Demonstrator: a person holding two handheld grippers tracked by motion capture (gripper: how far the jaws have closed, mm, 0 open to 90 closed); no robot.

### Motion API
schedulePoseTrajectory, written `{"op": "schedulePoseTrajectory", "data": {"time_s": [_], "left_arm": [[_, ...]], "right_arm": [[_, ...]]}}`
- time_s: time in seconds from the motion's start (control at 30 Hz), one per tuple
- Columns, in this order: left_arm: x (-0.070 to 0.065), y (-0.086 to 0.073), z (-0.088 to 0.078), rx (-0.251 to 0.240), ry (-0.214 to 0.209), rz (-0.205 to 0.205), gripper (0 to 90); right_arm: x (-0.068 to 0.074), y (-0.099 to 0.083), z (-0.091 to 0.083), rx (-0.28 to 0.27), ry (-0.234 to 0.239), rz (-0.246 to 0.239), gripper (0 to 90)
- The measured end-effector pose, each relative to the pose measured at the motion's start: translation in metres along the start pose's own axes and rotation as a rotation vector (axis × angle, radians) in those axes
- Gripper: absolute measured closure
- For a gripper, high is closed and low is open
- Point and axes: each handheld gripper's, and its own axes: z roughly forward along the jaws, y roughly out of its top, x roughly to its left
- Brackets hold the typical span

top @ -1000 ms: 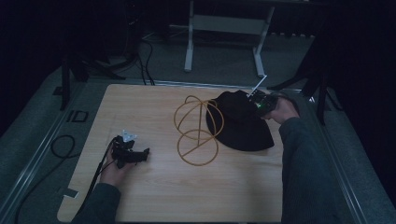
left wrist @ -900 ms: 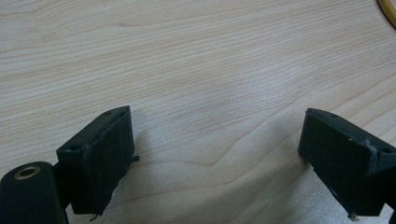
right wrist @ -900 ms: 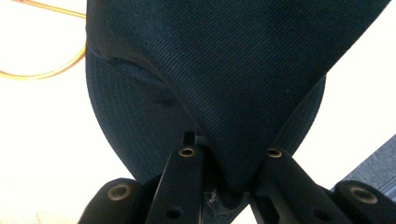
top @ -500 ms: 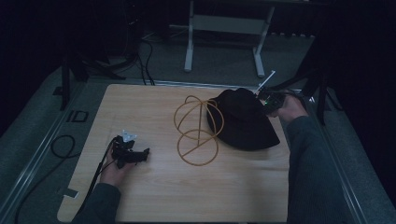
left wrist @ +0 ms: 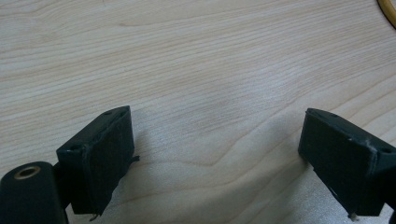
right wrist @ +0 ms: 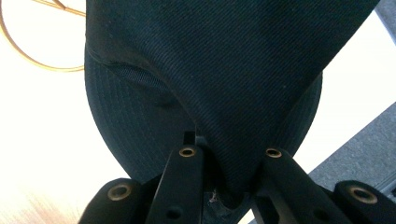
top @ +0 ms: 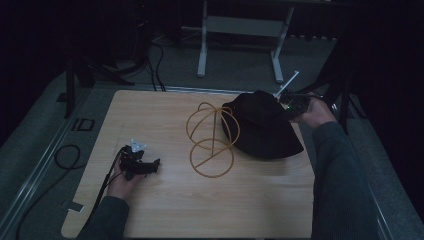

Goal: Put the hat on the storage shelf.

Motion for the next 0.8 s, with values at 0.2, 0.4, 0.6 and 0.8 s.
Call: {"op": "schedulePoseTrajectory", "data": {"time_s": [0.2,0.4,0.6,0.8], "left_arm": [[0.0,0.0,0.0,0.0,0.001,0.001,10.8],[0.0,0.0,0.0,-0.001,0.0,0.0,10.7],[0.0,0.0,0.0,-0.001,0.0,0.001,10.8],[0.0,0.0,0.0,0.0,0.0,0.001,10.8]], "right_arm": [[0.0,-0.003,-0.011,-0.006,-0.009,0.005,85.7],[0.0,-0.008,-0.02,-0.002,-0.015,-0.002,85.7],[0.001,-0.012,-0.03,0.007,-0.024,-0.009,85.6],[0.001,-0.016,-0.039,-0.002,-0.03,-0.009,85.6]]}}
